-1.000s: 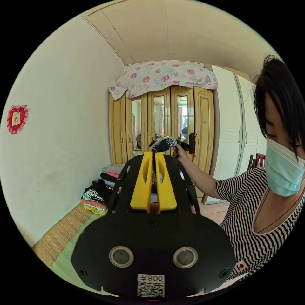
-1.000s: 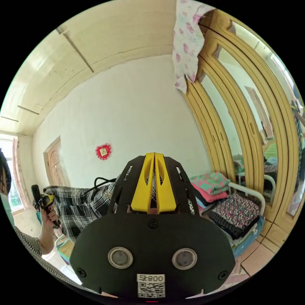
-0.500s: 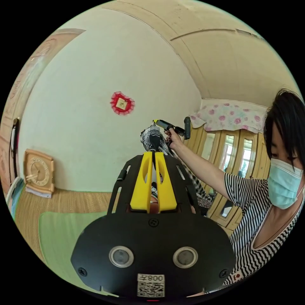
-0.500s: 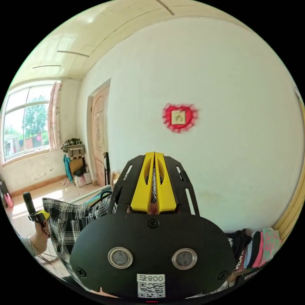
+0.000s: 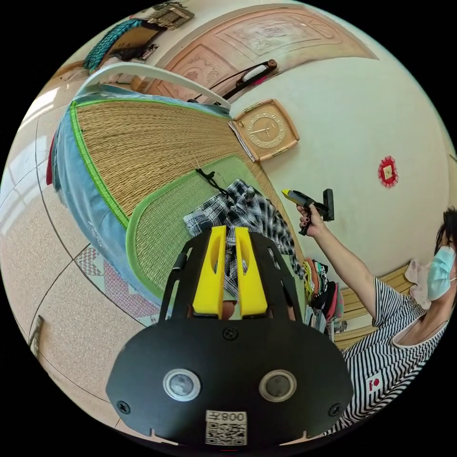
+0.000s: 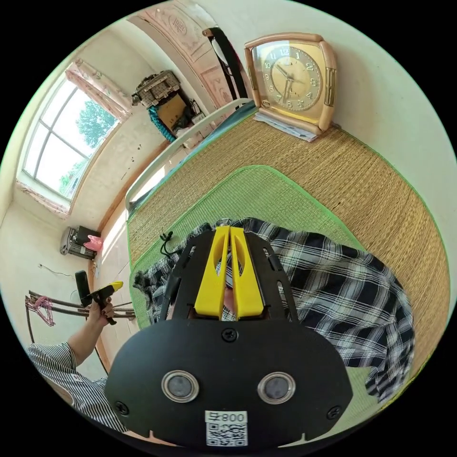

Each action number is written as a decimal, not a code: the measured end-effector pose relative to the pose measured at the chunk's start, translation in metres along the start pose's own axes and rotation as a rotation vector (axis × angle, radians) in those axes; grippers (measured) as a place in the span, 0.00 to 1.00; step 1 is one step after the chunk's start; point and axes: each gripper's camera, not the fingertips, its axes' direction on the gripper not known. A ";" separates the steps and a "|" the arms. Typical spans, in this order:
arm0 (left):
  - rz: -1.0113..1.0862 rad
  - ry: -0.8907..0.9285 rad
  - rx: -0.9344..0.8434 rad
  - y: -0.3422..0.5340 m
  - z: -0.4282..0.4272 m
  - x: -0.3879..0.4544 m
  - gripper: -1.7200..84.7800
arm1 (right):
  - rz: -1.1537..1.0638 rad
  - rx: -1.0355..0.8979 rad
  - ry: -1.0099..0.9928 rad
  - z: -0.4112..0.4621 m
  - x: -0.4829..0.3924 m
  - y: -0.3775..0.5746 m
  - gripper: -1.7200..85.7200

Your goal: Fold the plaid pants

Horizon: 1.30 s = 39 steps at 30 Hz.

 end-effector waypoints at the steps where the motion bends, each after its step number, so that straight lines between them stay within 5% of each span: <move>1: -0.004 0.012 0.006 -0.003 -0.001 -0.004 0.09 | -0.009 0.020 -0.021 -0.013 0.010 0.012 0.07; 5: 0.001 0.040 0.008 -0.025 0.001 -0.018 0.11 | -0.007 0.054 -0.019 -0.060 0.028 0.076 0.09; 10: 0.087 0.075 -0.109 -0.032 0.035 -0.003 0.11 | 0.139 0.053 0.067 -0.132 0.052 0.266 0.11; 22: 0.309 0.223 -0.616 0.047 0.189 0.076 0.11 | 0.694 -0.050 0.348 -0.231 0.057 0.728 0.13; 33: 0.711 0.235 -1.014 0.159 0.382 0.207 0.11 | 0.502 -0.203 0.513 -0.185 0.034 0.798 0.11; 39: 0.734 0.157 -1.107 0.197 0.468 0.224 0.10 | 0.492 -0.255 0.528 -0.186 0.045 0.816 0.03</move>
